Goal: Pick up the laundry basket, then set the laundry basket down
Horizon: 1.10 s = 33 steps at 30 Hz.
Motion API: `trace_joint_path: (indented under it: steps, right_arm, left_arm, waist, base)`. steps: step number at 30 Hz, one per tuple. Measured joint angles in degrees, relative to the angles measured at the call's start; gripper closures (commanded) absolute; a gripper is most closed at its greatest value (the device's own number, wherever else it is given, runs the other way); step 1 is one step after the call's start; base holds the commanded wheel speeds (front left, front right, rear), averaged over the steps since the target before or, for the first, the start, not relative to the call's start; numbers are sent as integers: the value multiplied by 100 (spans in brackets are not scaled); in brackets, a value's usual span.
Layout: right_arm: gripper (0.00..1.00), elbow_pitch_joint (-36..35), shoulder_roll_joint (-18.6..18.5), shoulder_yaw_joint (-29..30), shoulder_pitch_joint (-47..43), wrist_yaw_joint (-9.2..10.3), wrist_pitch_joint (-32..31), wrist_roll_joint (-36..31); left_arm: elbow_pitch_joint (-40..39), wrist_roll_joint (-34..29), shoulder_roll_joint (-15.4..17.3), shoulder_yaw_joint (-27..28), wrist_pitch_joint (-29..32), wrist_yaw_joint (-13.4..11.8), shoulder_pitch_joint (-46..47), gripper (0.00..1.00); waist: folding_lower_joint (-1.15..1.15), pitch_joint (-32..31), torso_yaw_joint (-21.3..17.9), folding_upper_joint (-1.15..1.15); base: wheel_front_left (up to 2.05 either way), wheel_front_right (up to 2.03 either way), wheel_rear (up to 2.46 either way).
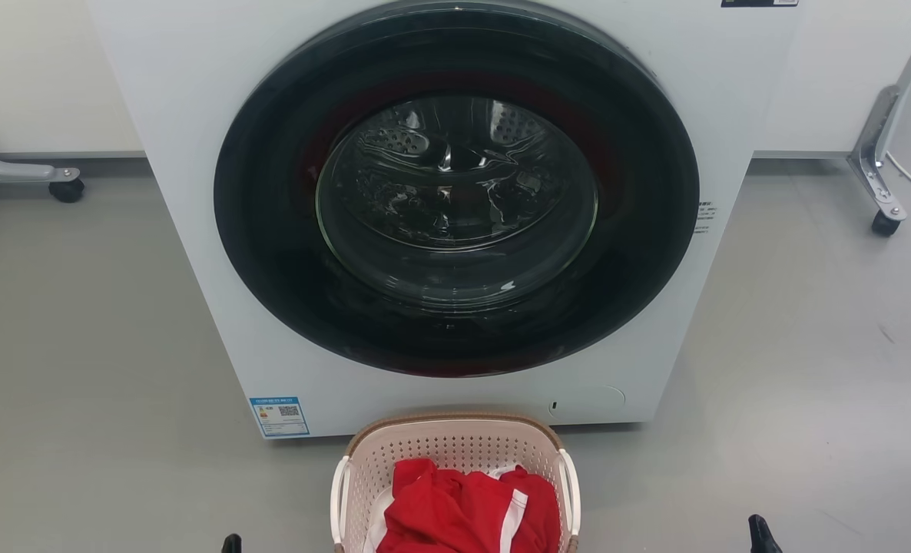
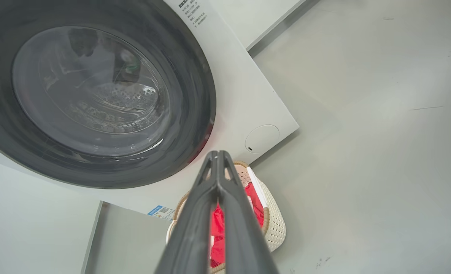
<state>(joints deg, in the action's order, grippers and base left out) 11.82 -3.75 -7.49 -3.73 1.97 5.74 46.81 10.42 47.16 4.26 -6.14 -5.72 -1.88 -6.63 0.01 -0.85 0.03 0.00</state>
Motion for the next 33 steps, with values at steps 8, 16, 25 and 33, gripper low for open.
trace_joint_path:
  steps: [8, 16, 25, 33]
  right_arm:
    - [100, 70, 14, 201, 114, -107, -170, 576]
    - [100, 146, 29, 399, 236, -231, -324, 1185]
    - [100, 214, 55, 626, 349, -357, -520, 1856]
    - [100, 294, 73, 824, 476, -478, -676, 2431]
  left_arm:
    - [81, 614, -27, 155, 167, 136, 144, 100]
    - [165, 1154, -51, 292, 313, 246, 300, 100]
    - [249, 1814, -70, 458, 510, 370, 452, 100]
    - [357, 2420, -86, 608, 672, 498, 578, 100]
  waist:
    - [0, 13, 0, 0]
    - [0, 26, -1, 0]
    - [0, 40, -1, 0]
    - [-1, 53, -1, 0]
  base:
    - [0, 0, 0]
    - [0, 0, 0]
    - [0, 0, 0]
    - [0, 0, 0]
